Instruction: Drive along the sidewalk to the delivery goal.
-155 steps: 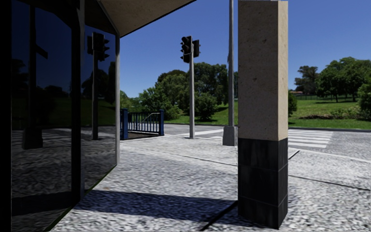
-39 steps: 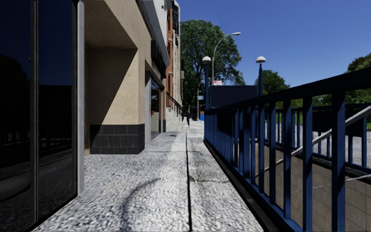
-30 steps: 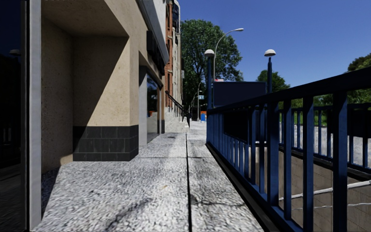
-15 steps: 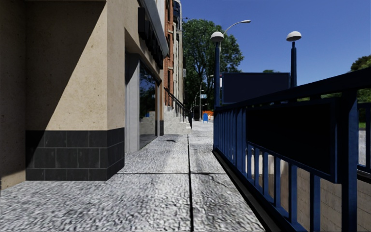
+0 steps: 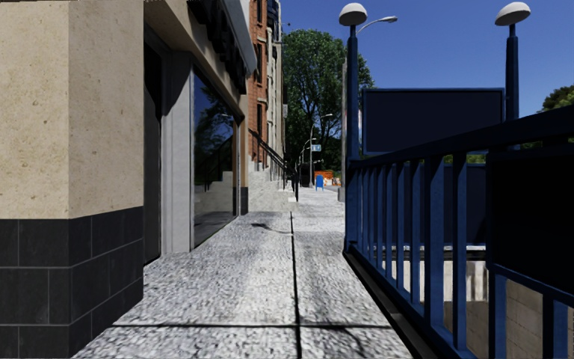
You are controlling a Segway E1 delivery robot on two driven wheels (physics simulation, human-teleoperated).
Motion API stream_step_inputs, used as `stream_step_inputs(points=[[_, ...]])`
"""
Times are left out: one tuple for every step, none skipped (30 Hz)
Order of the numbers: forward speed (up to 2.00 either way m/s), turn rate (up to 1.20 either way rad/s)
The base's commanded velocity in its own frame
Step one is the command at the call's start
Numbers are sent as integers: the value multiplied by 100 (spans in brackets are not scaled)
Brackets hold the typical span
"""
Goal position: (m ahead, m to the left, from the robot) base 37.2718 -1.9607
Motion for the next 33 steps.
stream_step_inputs(points=[[200,0],[200,0],[200,0],[200,0],[200,0],[200,0],[200,0],[200,0],[200,0],[200,0],[200,0],[200,0],[200,0],[200,0],[200,0],[200,0],[200,0],[200,0],[200,0],[200,0],[200,0],[200,0],[200,0],[200,0],[200,0],[200,0],[200,0],[200,0],[200,0],[200,0],[200,0],[200,0],[200,0]])
